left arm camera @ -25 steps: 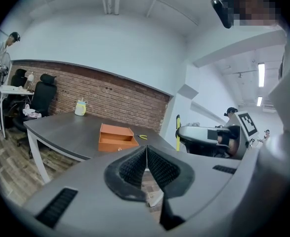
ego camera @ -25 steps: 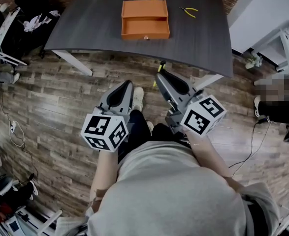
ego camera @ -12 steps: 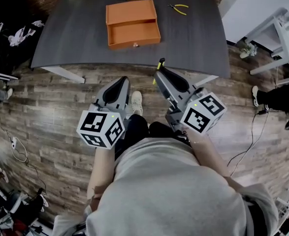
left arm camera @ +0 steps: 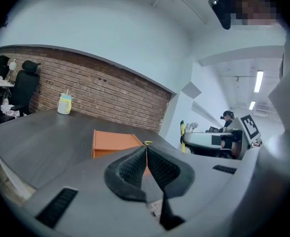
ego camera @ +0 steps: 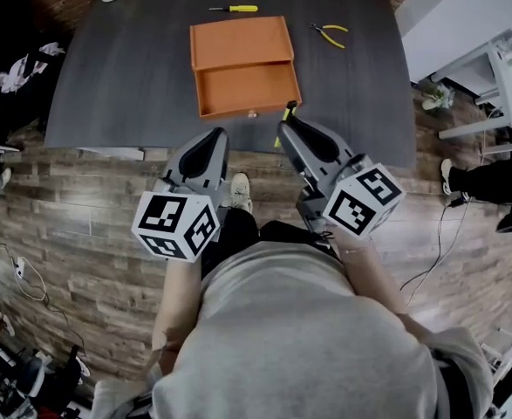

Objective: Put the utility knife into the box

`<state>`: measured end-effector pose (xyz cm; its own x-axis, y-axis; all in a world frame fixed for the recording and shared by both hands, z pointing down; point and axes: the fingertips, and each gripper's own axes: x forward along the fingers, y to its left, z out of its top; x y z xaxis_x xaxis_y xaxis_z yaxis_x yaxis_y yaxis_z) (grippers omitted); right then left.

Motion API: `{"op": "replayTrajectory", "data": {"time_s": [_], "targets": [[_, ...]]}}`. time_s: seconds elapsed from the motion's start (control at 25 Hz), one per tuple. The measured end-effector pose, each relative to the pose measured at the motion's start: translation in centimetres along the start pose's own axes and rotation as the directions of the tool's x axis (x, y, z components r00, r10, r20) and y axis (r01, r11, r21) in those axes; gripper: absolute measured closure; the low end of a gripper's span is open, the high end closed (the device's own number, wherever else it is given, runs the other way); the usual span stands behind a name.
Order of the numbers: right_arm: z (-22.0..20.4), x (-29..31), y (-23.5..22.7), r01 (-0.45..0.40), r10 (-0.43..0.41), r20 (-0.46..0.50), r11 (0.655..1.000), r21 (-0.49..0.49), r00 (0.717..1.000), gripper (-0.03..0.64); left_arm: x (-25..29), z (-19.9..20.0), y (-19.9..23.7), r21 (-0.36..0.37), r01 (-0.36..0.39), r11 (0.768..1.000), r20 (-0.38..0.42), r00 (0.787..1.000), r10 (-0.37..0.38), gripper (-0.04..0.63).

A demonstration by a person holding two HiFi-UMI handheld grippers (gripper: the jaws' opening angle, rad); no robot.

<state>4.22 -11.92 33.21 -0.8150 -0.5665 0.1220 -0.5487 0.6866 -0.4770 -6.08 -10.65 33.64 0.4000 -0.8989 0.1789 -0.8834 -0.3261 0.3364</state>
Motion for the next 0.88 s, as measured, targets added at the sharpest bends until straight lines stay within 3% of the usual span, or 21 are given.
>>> {"op": "replayTrajectory", "data": {"time_s": [0.48, 0.88], "targets": [[3.7, 8.7, -2.9, 0.023, -0.022, 0.004, 0.999, -0.045, 1.0, 0.549, 6.0, 4.3, 6.5, 0.031, 0.067, 0.997, 0.01, 0.998, -0.067, 0.572], [4.2, 9.7, -4.8, 0.101, -0.101, 0.015, 0.994, -0.03, 0.995, 0.549, 7.5, 3.7, 7.8, 0.007, 0.119, 0.993, -0.029, 0.993, -0.118, 0.572]]}}
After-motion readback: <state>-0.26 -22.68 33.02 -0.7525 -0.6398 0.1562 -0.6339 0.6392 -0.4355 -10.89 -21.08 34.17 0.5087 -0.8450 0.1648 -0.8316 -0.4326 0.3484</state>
